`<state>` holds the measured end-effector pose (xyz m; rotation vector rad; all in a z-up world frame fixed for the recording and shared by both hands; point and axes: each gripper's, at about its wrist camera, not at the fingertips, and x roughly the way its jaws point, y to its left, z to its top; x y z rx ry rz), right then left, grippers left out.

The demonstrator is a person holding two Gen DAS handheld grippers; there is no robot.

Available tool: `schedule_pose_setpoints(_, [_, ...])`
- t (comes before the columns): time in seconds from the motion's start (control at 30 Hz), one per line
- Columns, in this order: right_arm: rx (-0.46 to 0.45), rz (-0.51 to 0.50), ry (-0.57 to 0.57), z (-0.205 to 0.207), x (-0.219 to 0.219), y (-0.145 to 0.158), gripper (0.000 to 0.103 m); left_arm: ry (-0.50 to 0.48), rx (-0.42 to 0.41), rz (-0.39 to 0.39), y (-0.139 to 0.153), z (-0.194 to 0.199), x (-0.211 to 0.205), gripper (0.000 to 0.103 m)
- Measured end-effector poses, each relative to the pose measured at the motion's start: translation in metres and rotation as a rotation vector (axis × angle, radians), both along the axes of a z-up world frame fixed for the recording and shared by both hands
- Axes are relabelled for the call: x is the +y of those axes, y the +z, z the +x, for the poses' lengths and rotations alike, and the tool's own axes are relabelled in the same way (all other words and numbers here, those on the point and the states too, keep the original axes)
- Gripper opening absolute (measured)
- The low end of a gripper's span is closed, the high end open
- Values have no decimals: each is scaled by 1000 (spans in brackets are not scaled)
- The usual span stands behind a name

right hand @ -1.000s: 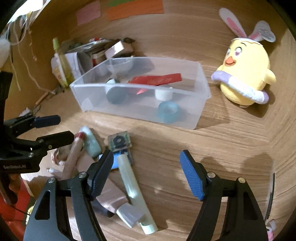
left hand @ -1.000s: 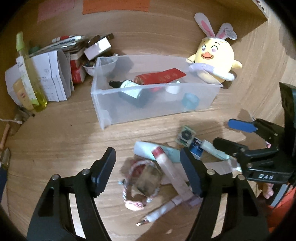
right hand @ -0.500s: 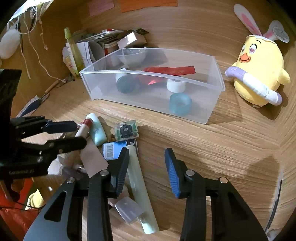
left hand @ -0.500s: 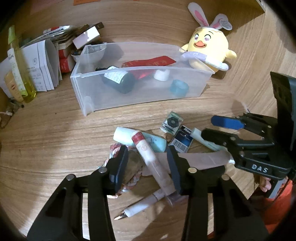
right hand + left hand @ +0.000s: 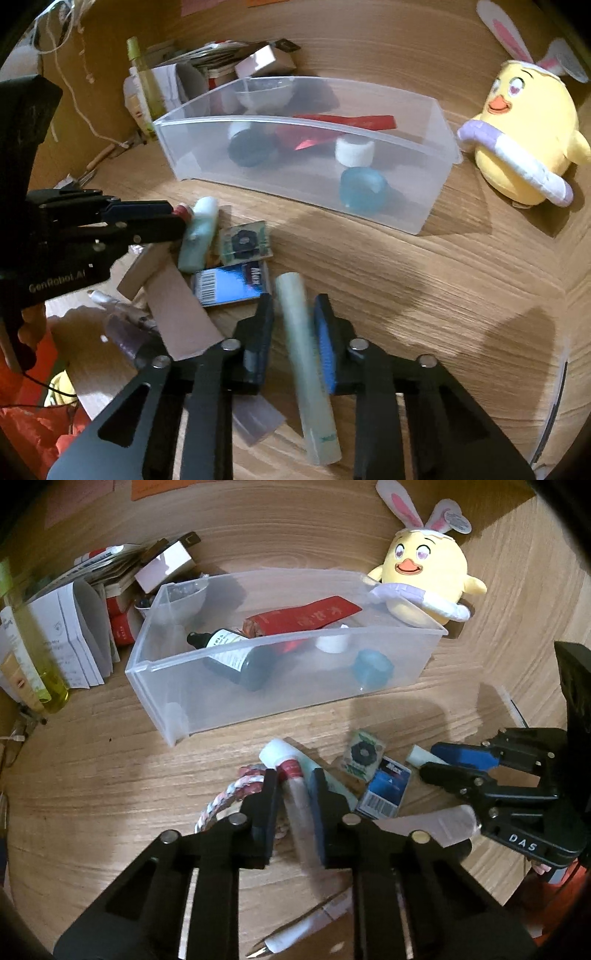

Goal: Organize objects
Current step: 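Grasp the white tube with the left gripper while the right grasps the pale green tube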

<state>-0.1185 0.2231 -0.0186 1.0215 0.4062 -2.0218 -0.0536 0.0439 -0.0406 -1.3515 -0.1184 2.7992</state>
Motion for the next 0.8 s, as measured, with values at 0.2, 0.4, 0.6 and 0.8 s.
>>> schedule_pose_setpoints(0.2, [-4,6,-17,-2,8,1,17,9,9,46,13,11,-7,17])
schedule_pose_setpoints(0.4, [3,21,-19,0,13,0,17,-18,-19,-16,8,25,6,18])
schedule_pose_setpoints(0.6, [18,28,-20,2,19,-1,17,5,-45,-58,-6,19,6,18])
schedule_pose_setpoints(0.8, [36,4,-36,1,21,0,15,7,-44,-81,-10,13,12,14])
